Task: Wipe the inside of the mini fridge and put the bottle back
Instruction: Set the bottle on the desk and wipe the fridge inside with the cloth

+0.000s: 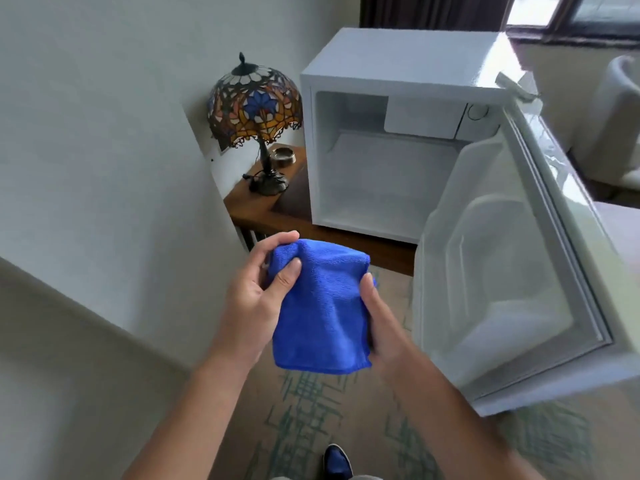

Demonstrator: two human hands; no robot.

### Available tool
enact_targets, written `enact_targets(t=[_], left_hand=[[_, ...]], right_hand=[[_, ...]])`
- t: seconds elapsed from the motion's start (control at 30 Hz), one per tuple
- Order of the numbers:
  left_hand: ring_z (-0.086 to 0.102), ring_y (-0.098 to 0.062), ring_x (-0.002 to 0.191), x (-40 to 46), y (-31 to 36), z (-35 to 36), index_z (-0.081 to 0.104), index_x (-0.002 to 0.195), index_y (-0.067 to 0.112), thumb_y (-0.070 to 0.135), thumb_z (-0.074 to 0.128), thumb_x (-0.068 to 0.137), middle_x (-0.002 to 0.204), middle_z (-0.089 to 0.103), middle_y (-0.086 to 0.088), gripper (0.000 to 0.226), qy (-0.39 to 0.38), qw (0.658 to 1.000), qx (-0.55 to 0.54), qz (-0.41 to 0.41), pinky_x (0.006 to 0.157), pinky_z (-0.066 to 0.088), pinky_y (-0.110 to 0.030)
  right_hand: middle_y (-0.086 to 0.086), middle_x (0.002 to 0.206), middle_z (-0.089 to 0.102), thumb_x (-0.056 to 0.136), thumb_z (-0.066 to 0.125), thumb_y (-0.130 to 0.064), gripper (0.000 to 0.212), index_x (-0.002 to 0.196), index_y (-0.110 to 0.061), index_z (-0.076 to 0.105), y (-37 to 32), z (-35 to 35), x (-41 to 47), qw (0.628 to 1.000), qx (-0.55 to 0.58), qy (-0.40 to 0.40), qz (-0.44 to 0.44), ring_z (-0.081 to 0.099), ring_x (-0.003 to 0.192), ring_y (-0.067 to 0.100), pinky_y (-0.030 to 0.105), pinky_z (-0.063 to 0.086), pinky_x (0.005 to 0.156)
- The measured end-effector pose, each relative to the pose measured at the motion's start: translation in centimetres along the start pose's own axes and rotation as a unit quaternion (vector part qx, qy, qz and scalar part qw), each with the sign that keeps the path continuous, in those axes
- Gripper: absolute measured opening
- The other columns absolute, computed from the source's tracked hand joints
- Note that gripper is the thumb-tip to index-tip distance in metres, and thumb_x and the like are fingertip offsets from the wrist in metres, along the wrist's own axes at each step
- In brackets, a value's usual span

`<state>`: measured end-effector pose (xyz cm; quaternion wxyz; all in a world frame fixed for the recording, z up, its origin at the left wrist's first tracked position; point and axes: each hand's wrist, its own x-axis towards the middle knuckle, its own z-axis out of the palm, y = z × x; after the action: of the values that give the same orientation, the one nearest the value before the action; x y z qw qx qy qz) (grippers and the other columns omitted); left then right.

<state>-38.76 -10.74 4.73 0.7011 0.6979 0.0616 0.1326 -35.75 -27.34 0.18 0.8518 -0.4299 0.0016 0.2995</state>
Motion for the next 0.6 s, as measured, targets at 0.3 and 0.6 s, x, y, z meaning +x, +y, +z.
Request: enact_targets(t=[0.3, 0.6], left_hand=[[0.071, -0.009, 0.107, 13.7, -2.2, 1.8, 0.072, 0.108, 0.044, 0.015, 0.071, 0.096, 0.107, 0.076, 0.017, 0.031, -0.072, 0.992, 0.088, 0.049, 0.096, 0.056, -0.031], [0.069, -0.006, 0.111, 27.2, -8.3, -0.6, 0.068, 0.117, 0.039, 0.019, 0.069, 0.098, 0.113, 0.074, 0.016, 0.027, -0.186, 0.978, 0.093, 0.010, 0.100, 0.058, -0.041]], right_hand=[[0.014, 0.129, 0.072, 0.084, 0.077, -0.039, 0.061, 0.137, -0.013, 0.060, -2.3, -0.2, 8.2, 0.988, -0.017, 0.130, -0.081, 0.070, 0.119, 0.033, 0.041, 0.060, 0.090], [0.011, 0.114, 0.079, 0.096, 0.067, -0.015, 0.026, 0.121, -0.011, 0.069, -3.2, 0.6, 19.7, 0.943, 0.015, 0.318, -0.100, 0.078, 0.101, 0.027, 0.036, 0.064, 0.076]])
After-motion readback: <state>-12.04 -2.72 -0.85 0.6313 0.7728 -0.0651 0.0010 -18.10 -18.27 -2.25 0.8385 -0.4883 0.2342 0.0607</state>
